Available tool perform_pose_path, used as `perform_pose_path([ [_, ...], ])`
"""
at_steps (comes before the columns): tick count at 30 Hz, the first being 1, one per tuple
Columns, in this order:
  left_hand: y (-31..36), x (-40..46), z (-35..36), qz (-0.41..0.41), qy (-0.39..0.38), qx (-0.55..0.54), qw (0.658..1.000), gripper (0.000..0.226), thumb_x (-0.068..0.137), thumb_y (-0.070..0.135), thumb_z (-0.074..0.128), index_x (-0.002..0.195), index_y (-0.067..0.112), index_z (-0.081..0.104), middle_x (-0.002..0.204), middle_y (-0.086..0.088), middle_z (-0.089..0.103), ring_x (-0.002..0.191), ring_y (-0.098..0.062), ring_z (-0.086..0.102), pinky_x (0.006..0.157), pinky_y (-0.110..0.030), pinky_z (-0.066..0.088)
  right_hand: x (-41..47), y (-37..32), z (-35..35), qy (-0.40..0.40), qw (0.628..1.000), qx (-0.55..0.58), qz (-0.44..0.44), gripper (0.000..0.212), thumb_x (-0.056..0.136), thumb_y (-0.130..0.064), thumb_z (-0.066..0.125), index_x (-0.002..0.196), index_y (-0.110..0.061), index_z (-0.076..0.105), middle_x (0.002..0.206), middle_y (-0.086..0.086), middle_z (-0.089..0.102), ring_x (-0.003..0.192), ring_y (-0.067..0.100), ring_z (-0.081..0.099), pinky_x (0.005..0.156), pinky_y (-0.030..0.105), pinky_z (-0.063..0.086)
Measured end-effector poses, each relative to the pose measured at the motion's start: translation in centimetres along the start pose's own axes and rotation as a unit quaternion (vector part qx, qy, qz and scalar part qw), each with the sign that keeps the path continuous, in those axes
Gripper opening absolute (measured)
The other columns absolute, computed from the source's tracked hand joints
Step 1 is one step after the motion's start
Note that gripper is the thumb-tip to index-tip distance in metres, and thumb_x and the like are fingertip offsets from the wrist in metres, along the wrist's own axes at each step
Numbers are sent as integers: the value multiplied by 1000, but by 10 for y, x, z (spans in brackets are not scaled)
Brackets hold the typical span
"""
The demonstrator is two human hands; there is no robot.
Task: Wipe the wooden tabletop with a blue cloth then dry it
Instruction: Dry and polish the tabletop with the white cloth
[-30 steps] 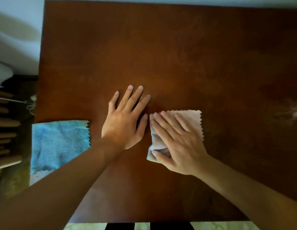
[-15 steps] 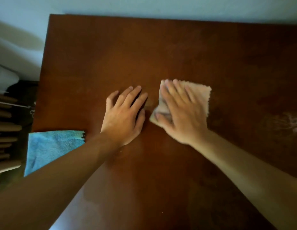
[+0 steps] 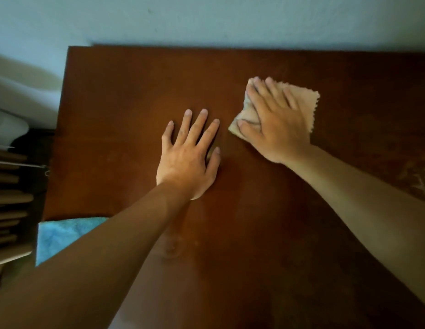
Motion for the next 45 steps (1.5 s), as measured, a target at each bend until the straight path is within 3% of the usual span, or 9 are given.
perform_pose_path([
  [8,1,0,-4,9,16,-13,1000,60,102,50,22,157,27,25,165,-2,23,155,-26,5,124,-52,3,-73,-42,9,22,996,3,-87,73,103,-57,26,160,-12,28,168,6,25,158,23,18,128,49,17],
  [13,1,1,-1,10,12,2,1000,59,103,50,20,158,29,19,167,-1,16,155,-26,1,123,-52,2,-46,-38,6,22,991,-8,-130,76,102,-59,29,160,-11,30,168,7,25,158,24,19,128,49,16],
  [19,0,0,-1,12,18,-5,1000,59,103,50,19,158,29,19,167,-1,15,155,-27,2,123,-53,4,53,1,-9,19,999,-15,-33,74,102,-56,30,163,-16,20,171,2,18,159,22,12,129,42,5],
  [22,0,0,-1,10,24,-2,1000,59,103,51,18,158,29,19,167,0,15,155,-26,2,123,-53,3,54,0,-7,27,1000,-6,-10,74,102,-56,27,163,-16,21,171,2,18,159,21,12,128,41,6],
  [26,1,0,-1,14,25,-7,1000,60,103,50,20,158,27,20,167,-2,16,155,-27,4,123,-54,6,-14,-39,1,20,996,15,-91,73,103,-57,18,162,-15,24,170,3,22,158,22,15,128,46,12],
  [28,1,0,-2,16,26,-4,1000,60,103,51,20,158,27,20,167,-2,17,155,-27,5,123,-54,7,-39,-51,6,13,991,10,-134,70,104,-54,23,161,-14,29,169,4,25,158,22,17,128,48,15],
  [32,1,0,-2,16,24,-8,1000,59,103,49,21,157,26,23,166,-3,18,155,-27,6,123,-54,7,-18,-38,6,-6,983,-10,-183,71,102,-56,26,161,-16,28,169,3,24,158,22,18,128,47,16],
  [38,0,0,-3,17,31,-9,999,59,103,49,24,158,28,23,166,-1,19,155,-26,5,123,-53,5,74,13,-17,9,998,-13,-67,72,101,-53,21,162,-14,25,170,4,23,158,24,16,129,43,8],
  [45,2,-1,-6,20,35,-25,999,59,102,48,28,157,26,27,166,-2,22,155,-27,9,123,-52,5,-14,-23,0,13,997,-6,-75,69,106,-54,18,162,-14,24,170,4,22,158,23,15,128,48,13],
])
Point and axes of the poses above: each hand's wrist, its own x-axis towards the middle knuckle, its own z-axis out of the palm, y = z × x, the point moved 10 cm from there along x, towards the middle knuckle
